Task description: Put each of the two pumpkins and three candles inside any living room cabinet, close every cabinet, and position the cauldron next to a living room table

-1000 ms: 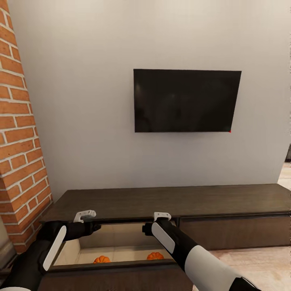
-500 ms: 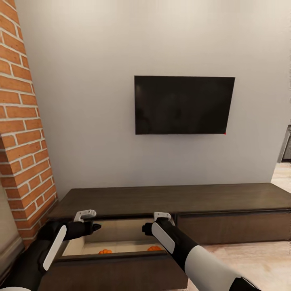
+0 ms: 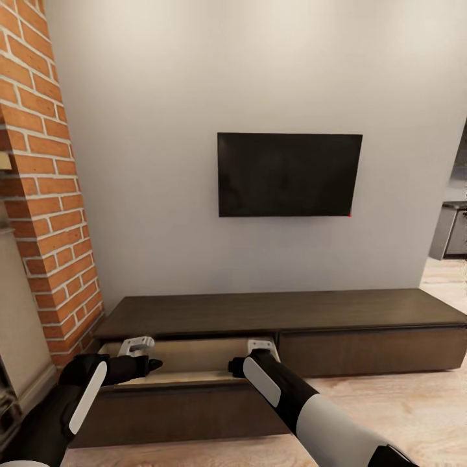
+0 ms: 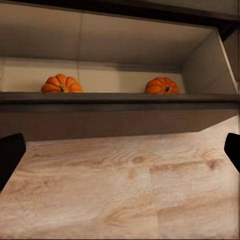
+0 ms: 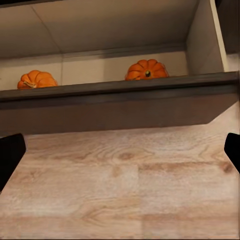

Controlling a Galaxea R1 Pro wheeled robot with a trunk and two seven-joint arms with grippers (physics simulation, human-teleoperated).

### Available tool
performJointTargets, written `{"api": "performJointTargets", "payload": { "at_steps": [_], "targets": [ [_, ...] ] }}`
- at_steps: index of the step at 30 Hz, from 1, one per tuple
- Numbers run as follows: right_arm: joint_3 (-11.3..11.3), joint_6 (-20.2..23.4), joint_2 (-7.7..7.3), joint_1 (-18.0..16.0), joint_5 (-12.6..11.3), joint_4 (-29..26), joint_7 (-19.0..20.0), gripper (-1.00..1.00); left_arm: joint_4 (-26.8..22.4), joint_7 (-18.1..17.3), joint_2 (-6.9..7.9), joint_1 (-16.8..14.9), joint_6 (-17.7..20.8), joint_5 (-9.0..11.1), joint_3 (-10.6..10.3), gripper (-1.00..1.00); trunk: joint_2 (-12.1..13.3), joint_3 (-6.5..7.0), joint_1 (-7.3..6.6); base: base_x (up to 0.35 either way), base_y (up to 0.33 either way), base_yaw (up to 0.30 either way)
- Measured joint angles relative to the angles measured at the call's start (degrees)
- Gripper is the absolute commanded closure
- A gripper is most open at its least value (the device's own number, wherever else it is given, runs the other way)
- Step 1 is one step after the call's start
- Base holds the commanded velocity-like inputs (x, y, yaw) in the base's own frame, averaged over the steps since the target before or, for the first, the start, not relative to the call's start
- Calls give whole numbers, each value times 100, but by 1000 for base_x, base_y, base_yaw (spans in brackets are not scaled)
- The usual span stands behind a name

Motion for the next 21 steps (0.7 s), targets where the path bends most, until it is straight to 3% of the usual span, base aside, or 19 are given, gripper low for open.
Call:
{"api": "performJointTargets", "payload": {
  "at_steps": [15, 21],
  "targets": [
    [0, 5, 0, 0, 0, 7, 1, -100, 9, 1, -7, 0, 0, 0, 0, -100, 602, 269, -330, -345, 0, 0],
    [0, 5, 0, 2, 0, 1, 8, -100, 18, 3, -9, 0, 3, 5, 7, -100, 603, 270, -333, -191, 0, 0]
  ]
}}
